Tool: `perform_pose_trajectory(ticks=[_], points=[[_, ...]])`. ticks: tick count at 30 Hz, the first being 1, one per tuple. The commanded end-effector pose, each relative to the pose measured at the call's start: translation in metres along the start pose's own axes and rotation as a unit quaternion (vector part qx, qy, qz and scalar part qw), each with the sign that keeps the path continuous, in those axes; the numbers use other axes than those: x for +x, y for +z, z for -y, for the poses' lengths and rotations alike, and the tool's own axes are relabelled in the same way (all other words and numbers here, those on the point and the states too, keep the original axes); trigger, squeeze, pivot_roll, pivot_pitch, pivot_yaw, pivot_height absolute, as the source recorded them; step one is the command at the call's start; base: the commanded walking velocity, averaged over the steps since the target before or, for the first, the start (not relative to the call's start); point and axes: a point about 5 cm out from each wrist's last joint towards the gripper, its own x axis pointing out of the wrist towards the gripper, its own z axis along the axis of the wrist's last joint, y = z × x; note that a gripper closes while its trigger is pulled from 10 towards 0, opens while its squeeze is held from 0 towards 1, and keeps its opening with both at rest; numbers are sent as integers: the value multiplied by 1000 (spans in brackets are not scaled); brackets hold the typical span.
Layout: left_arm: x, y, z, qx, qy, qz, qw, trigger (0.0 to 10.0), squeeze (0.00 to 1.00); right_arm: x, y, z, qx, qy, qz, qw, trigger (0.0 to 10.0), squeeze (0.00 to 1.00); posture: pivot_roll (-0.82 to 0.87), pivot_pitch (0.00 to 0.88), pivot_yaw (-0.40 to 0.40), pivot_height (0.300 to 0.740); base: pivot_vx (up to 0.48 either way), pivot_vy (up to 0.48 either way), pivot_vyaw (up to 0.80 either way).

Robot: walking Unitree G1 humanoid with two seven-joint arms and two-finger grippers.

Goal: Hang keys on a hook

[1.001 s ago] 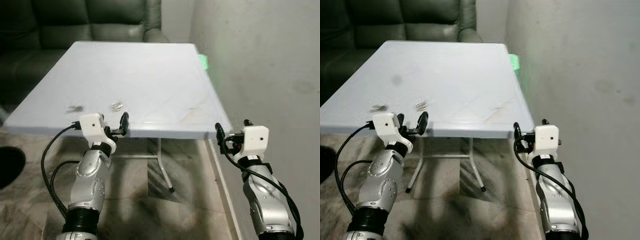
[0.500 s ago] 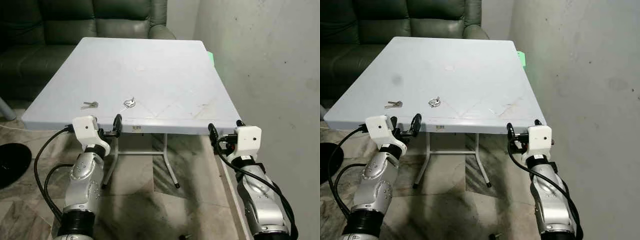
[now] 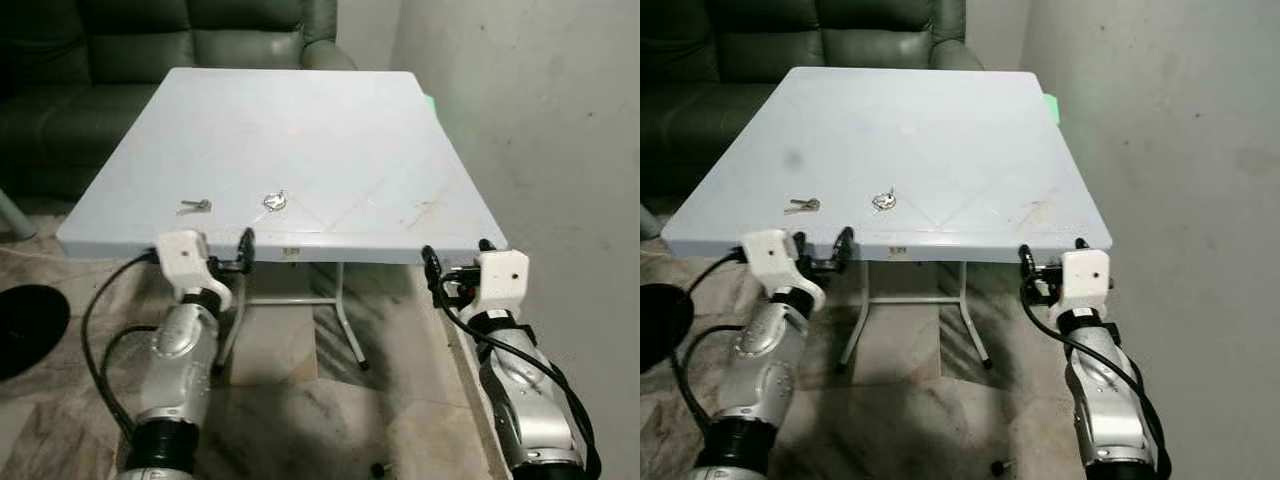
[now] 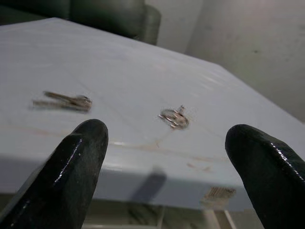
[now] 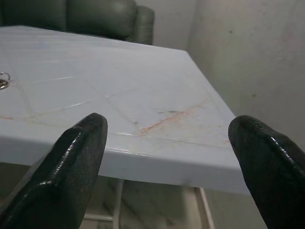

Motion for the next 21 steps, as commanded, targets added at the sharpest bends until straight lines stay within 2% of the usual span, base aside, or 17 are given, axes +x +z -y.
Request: perform_pose_trajectory(ticks=[1, 21], points=[[-2, 1, -10, 7, 14, -3, 1000, 10000, 0, 3, 5, -6, 2, 12, 9, 1000, 10000, 0, -40, 56, -28, 732, 0, 480, 0], [-1, -1, -7, 9, 7, -7, 1000, 10000, 0, 2, 4, -8, 2, 16, 7, 1000, 10000, 0, -40, 37, -26, 732, 0, 480, 0]])
